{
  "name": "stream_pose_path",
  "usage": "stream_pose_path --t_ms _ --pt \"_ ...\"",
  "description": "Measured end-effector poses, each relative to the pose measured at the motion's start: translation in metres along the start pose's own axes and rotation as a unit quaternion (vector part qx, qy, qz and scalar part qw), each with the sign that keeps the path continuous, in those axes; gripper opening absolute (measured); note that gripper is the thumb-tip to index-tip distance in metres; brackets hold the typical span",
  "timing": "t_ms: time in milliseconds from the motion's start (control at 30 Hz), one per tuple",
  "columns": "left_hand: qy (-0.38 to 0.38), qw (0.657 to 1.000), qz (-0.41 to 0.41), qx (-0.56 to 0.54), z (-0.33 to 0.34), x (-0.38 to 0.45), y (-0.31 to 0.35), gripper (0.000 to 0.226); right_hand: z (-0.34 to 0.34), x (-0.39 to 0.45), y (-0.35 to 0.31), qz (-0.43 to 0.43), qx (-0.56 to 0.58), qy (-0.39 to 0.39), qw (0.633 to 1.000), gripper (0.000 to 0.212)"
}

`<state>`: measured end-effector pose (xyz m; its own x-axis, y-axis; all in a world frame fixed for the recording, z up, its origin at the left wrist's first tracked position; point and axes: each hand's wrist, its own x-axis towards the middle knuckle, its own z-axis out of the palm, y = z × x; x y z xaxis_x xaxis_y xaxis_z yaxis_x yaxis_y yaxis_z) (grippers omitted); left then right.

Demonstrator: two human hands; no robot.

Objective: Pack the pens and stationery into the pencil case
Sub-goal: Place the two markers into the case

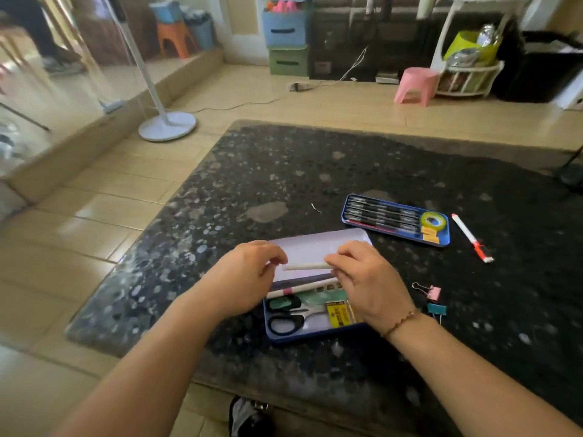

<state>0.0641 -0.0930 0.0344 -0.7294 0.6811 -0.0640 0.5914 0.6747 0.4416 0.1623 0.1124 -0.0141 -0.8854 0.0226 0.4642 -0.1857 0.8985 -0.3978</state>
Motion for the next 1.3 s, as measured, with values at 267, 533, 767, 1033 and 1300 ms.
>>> stream_pose_path --t_ms 267,533,767,1033,1300 --pt "-0.016 0.994 0.067 0.089 0.019 0.009 0.002 0.017 -0.056 -0.03 0.042 0.082 -0.081 -0.029 0.993 0.018" --pt "0.0 0.996 0.039 0.079 0.035 0.019 0.002 0.017 -0.048 -0.036 0.045 0.11 -0.043 -0.055 0.991 0.013" --pt "0.001 0.997 0.051 0.061 0.042 0.021 0.005 0.011 -0.033 -0.026 0.031 0.032 -0.115 -0.057 0.991 0.009" --pt "0.052 0.995 0.083 0.008 0.05 0.021 0.016 0.02 -0.025 -0.014 0.031 0.086 -0.133 -0.079 0.984 0.019" --pt "0.076 0.978 0.184 0.059 0.057 0.026 0.018 0.027 -0.013 -0.006 0.026 0.088 -0.144 -0.092 0.981 0.027"
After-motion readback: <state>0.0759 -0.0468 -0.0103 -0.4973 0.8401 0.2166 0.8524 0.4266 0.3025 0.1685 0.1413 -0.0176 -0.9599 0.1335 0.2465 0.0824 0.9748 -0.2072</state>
